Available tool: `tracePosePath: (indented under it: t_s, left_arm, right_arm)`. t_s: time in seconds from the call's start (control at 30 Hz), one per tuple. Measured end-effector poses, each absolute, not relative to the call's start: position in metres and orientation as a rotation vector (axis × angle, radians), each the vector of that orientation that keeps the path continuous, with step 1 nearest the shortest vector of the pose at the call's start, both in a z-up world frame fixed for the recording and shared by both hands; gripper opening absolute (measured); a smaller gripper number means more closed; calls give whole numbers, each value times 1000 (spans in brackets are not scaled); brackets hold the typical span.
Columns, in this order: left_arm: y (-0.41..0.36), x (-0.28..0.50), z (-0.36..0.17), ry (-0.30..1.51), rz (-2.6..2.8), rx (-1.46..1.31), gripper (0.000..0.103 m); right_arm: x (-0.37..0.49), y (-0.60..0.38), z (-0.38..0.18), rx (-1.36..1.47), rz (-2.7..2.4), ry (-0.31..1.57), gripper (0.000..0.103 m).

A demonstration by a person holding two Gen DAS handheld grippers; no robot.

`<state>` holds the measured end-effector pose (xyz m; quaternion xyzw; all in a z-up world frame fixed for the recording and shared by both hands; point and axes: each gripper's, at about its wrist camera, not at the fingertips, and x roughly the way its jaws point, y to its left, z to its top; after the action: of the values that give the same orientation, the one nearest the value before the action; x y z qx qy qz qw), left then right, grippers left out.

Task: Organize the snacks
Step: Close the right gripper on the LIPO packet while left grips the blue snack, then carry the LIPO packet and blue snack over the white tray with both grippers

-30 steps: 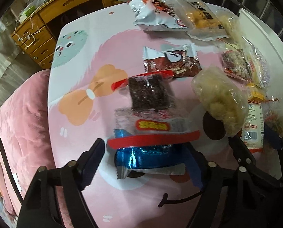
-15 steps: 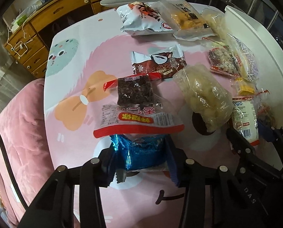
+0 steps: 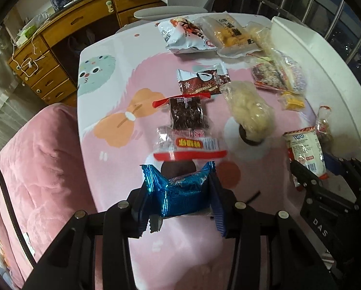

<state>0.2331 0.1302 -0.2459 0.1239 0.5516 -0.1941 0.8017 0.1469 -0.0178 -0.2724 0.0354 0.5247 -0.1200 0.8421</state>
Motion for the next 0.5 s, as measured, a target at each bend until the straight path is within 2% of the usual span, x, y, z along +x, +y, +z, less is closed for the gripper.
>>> tracePosePath:
  t_s: [0.5]
  left_arm:
    - [163,157,-176,1062,-562,166,42]
  right_arm:
    - [90,16,-206,-60,-191,972,47]
